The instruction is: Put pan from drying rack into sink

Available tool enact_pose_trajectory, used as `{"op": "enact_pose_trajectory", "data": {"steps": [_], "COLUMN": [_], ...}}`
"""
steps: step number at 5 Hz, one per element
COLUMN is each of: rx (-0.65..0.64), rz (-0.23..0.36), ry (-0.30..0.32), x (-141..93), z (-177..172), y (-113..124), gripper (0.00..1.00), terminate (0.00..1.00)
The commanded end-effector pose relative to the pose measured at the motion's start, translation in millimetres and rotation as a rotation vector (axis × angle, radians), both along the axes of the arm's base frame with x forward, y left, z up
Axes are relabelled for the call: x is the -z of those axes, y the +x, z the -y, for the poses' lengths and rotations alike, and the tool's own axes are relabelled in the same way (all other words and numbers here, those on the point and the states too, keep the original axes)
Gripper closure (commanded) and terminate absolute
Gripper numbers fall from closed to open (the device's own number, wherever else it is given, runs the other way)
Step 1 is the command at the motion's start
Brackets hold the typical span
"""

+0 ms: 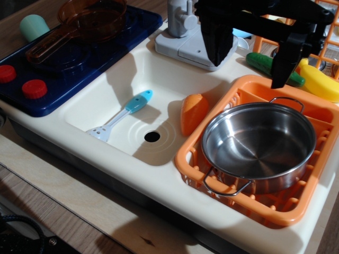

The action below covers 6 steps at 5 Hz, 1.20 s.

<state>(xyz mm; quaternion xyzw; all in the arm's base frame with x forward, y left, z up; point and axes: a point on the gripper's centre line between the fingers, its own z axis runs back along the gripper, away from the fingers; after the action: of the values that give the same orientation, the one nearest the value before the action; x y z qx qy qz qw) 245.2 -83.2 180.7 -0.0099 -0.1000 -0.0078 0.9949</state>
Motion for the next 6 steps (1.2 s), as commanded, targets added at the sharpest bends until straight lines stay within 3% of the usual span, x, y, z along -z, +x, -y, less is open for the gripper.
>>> {"op": "enact_pose_trajectory", "data": {"steps": [1,4,6], "rx": [0.000,0.025,-0.038], "rz": [0.000,-0.023,-0.038], "ry": [0.000,-0.026,-0.057], "x": [0.0,-16.2,-7.2], "z": [0.0,53.9,71.3], "y": [0.0,9.9,8.5], "gripper": [0.00,0.00,0.00], "terminate": [0.00,0.00,0.00]}}
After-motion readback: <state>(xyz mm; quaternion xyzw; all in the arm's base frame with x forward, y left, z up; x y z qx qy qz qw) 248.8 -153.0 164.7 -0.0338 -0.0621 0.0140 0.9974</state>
